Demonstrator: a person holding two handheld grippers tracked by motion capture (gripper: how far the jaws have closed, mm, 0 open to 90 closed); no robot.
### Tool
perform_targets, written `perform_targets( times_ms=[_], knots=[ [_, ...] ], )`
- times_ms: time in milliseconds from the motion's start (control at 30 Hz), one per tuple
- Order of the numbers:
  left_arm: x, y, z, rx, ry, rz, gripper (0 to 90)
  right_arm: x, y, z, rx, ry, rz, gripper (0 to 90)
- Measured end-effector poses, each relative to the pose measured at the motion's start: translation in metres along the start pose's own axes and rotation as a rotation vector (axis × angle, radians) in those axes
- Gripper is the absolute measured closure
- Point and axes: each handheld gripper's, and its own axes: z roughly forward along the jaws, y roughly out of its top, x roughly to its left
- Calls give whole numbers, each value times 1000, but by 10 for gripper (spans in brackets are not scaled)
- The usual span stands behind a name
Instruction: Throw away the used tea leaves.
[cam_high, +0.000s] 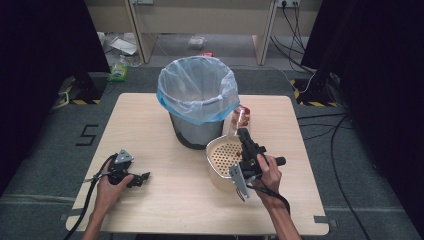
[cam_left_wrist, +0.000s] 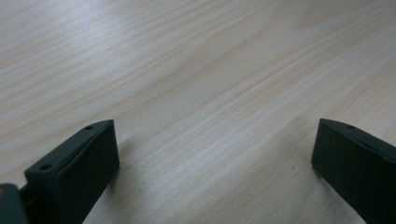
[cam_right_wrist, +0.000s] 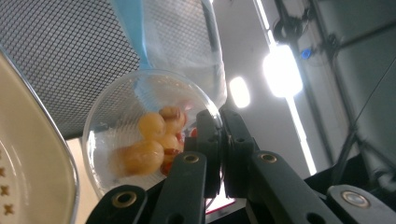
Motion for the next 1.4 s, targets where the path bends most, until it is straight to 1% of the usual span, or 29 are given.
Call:
perform_targets(
  times_ms=[33, 67, 100, 133, 233, 267, 333, 433, 500, 533, 567, 600, 633, 667, 700, 733, 767, 833, 867, 933, 967, 1033, 1133, 1167, 1200, 1233, 1333, 1367, 1400],
  knots=[
    [0, 0, 0, 0, 0, 0, 0, 0, -1, 1, 5, -7, -24, 878],
    [0, 0, 0, 0, 0, 0, 0, 1, -2, 2, 18, -7, -7, 877],
    [0, 0, 0, 0, 0, 0, 0, 1, -2, 3, 23, -5, -15, 878],
    [0, 0, 0, -1, 0, 0, 0, 2, -2, 3, 17, 0, -27, 878],
    [0, 0, 0, 0, 0, 0, 0, 4, -2, 3, 17, 4, -23, 878],
    [0, 0, 0, 0, 0, 0, 0, 1, -1, 0, 8, -7, -42, 878],
    [0, 0, 0, 0, 0, 0, 0, 0, -1, 0, 7, -18, -31, 878],
    [0, 0, 0, 0, 0, 0, 0, -3, -1, -1, 1, -26, -58, 877],
    [0, 0, 0, 0, 0, 0, 0, -2, 0, -2, -1, -26, -47, 878],
    [0, 0, 0, 0, 0, 0, 0, 0, 0, -2, 2, -9, -46, 878],
    [0, 0, 0, 0, 0, 0, 0, -1, 3, -4, -14, -9, -55, 878],
    [0, 0, 0, 0, 0, 0, 0, -2, 4, -4, -22, -21, -59, 878],
    [0, 0, 0, 0, 0, 0, 0, -2, 4, -4, -22, -21, -59, 878],
    [0, 0, 0, 0, 0, 0, 0, -4, 3, -1, 3, -16, -15, 878],
    [0, 0, 0, 0, 0, 0, 0, -5, 4, -2, -10, -23, -30, 878],
    [0, 0, 0, 0, 0, -1, 0, -6, 4, -2, -4, -20, -35, 877],
    [0, 0, 0, 0, -1, -1, 0, -5, 2, -2, 6, -18, -3, 877],
    [0, 0, 0, 0, 0, 0, 0, -8, 3, -3, -16, -39, -30, 878],
    [0, 0, 0, 0, 0, -1, 0, -6, 0, 0, 20, -22, -9, 878],
    [0, 0, 0, 0, 0, -1, 0, -6, 0, -1, 17, -18, -1, 878],
    [0, 0, 0, 0, 0, 0, 0, -6, 3, -2, 0, -16, -31, 878],
    [0, 0, 0, 1, -1, -1, 0, -5, 3, 1, 13, -8, -16, 877],
    [0, 0, 0, 0, 0, -1, 0, -3, 4, 2, 16, 9, -11, 877],
    [0, 0, 0, 0, -1, -1, 0, -3, 5, 3, 21, 21, -3, 877],
    [0, 0, 0, 0, 0, -1, 0, -4, 4, 4, 28, 28, 20, 877],
    [0, 0, 0, 0, -1, -1, 0, -5, 2, 6, 43, 39, 56, 877],
    [0, 0, 0, 1, -1, -1, 0, -16, -6, 12, 98, 85, 203, 876],
    [0, 0, 0, 1, -1, -1, 0, -20, -9, 14, 115, 104, 264, 876],
    [0, 0, 0, 1, -1, -1, 0, -23, -12, 15, 128, 119, 313, 876]
  ],
)
